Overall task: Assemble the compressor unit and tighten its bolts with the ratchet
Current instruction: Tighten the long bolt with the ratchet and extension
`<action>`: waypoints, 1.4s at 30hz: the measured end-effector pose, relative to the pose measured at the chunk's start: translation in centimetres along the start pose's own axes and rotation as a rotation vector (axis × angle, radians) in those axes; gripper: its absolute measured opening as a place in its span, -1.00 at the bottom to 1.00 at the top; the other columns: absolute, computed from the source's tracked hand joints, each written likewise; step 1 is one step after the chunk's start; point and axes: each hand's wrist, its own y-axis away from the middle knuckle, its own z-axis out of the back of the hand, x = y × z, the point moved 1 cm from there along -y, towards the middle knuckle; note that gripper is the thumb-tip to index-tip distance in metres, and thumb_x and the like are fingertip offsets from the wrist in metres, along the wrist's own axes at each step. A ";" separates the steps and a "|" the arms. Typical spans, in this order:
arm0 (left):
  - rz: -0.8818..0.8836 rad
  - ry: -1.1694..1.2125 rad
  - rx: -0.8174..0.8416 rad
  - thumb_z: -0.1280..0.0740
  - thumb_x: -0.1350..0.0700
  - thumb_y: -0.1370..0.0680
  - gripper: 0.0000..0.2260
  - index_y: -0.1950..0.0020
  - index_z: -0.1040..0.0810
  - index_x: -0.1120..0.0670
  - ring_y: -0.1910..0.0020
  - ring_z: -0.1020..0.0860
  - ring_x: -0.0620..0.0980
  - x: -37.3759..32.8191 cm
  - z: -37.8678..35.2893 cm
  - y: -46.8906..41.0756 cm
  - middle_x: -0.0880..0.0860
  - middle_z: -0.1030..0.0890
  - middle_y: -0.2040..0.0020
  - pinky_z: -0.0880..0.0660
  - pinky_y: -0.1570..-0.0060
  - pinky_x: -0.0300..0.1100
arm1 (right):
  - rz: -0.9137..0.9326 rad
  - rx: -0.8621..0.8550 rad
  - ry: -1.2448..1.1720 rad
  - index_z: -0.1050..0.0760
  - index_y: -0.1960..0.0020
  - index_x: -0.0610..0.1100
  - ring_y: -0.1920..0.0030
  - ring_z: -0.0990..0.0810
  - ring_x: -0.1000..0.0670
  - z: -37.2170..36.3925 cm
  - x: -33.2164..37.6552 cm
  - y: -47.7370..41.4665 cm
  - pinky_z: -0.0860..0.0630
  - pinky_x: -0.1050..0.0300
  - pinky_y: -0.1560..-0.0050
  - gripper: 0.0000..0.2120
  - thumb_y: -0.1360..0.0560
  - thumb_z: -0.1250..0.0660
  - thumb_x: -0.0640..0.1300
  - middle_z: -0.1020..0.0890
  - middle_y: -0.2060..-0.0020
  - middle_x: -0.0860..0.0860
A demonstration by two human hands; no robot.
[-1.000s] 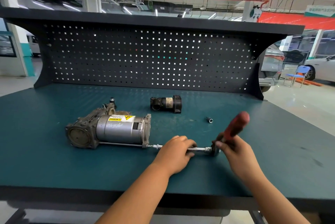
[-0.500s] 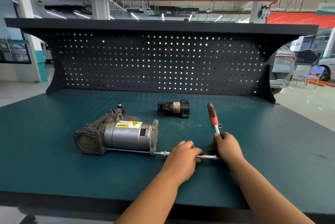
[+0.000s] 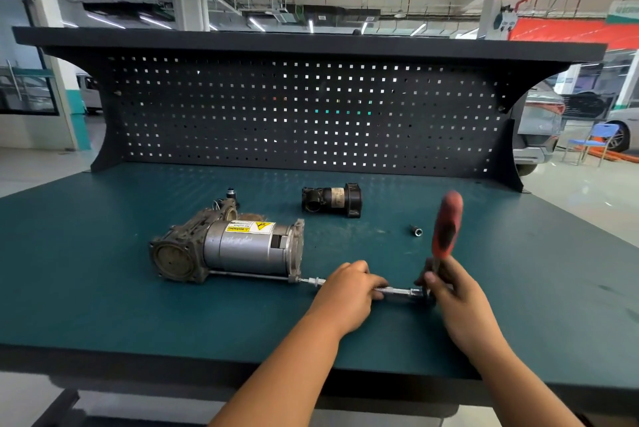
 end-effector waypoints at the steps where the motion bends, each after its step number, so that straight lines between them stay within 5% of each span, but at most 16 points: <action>1: 0.011 0.006 0.002 -0.23 0.09 -0.60 -0.73 -0.28 -0.53 0.00 -0.13 -0.39 0.08 0.0 0.0 -0.1 0.10 -0.47 -0.04 -0.35 -0.09 -0.11 | 0.001 0.021 0.022 -0.46 0.19 0.01 0.15 -0.54 0.00 0.3 0.2 0.8 -0.36 0.37 0.15 -0.76 -0.54 -0.26 -0.30 -0.60 0.23 -0.04; 5: 0.038 0.016 0.029 -0.24 0.07 -0.59 -0.74 -0.27 -0.54 -0.02 -0.12 -0.40 0.08 0.1 0.0 -0.4 0.10 -0.48 -0.04 -0.34 -0.09 -0.12 | 0.103 0.195 0.256 -0.53 0.05 0.01 -0.16 -0.49 0.08 1.3 0.5 3.2 -0.34 0.30 -0.12 -0.79 -0.50 -0.33 -0.30 -0.60 0.00 0.05; 8: 0.043 0.014 0.026 -0.24 0.06 -0.59 -0.74 -0.26 -0.55 -0.03 -0.12 -0.40 0.08 0.2 0.1 -0.4 0.10 -0.48 -0.04 -0.33 -0.08 -0.13 | 0.126 0.270 0.363 -0.45 -0.10 0.17 -0.31 -0.33 0.21 1.6 0.2 4.2 -0.19 0.42 -0.22 -0.60 -0.43 -0.42 -0.25 -0.43 -0.23 0.18; 12: 0.036 -0.002 0.015 -0.23 0.05 -0.60 -0.74 -0.27 -0.54 -0.03 -0.13 -0.39 0.07 0.1 0.1 -0.3 0.08 -0.49 -0.06 -0.32 -0.08 -0.13 | 0.155 0.124 0.307 -0.49 0.13 0.15 0.05 -0.58 0.11 1.6 0.4 3.2 -0.38 0.43 0.08 -0.72 -0.41 -0.45 -0.22 -0.62 0.12 0.22; 15: 0.019 -0.010 -0.022 -0.24 0.02 -0.59 -0.75 -0.25 -0.53 -0.05 -0.14 -0.39 0.03 0.3 -0.1 -0.2 0.03 -0.49 -0.05 -0.35 -0.07 -0.15 | 0.026 0.024 0.194 -0.50 0.24 0.07 0.22 -0.56 0.11 0.7 0.4 0.5 -0.40 0.36 0.19 -0.82 -0.53 -0.29 -0.09 -0.64 0.34 0.13; 19: 0.015 -0.018 -0.041 -0.29 -0.06 -0.53 -0.69 -0.27 -0.50 -0.09 -0.15 -0.39 -0.01 0.3 -0.1 -0.2 -0.01 -0.48 -0.04 -0.35 -0.07 -0.18 | -0.094 -0.030 0.185 -0.49 0.23 0.01 0.27 -0.58 0.01 -0.6 0.5 -3.9 -0.41 0.10 0.20 -0.71 -0.59 -0.15 0.07 -0.64 0.45 0.10; 25: 0.015 -0.036 -0.051 -0.29 -0.03 -0.55 -0.72 -0.25 -0.52 -0.05 -0.15 -0.40 0.01 0.3 -0.1 -0.3 0.01 -0.49 -0.05 -0.35 -0.04 -0.15 | -0.229 -0.048 -0.089 -0.47 0.26 -0.22 0.65 -0.36 0.04 -2.5 -0.3 -7.6 -0.32 0.25 0.55 -0.54 -0.61 -0.10 0.10 -0.41 0.67 0.01; 33: -0.007 -0.065 -0.053 -0.27 -0.04 -0.56 -0.76 -0.14 -0.59 0.02 -0.08 -0.40 0.03 0.2 0.0 -0.3 0.04 -0.46 0.02 -0.30 0.05 -0.14 | -0.417 0.050 -0.187 -0.34 0.23 -0.19 0.54 -0.26 -0.01 -3.1 -2.2 -8.0 -0.25 0.17 0.46 -0.72 -0.60 -0.20 -0.06 -0.31 0.53 -0.03; 42: 0.020 0.005 0.001 -0.27 -0.06 -0.56 -0.73 -0.20 -0.58 -0.02 -0.06 -0.41 0.03 0.1 0.3 -0.2 -0.03 -0.34 0.12 -0.26 0.12 -0.20 | -0.214 0.057 -0.160 -0.29 0.27 -0.13 0.43 -0.33 0.00 -1.8 -1.9 -4.7 -0.30 0.10 0.37 -0.72 -0.58 -0.22 -0.07 -0.38 0.48 0.02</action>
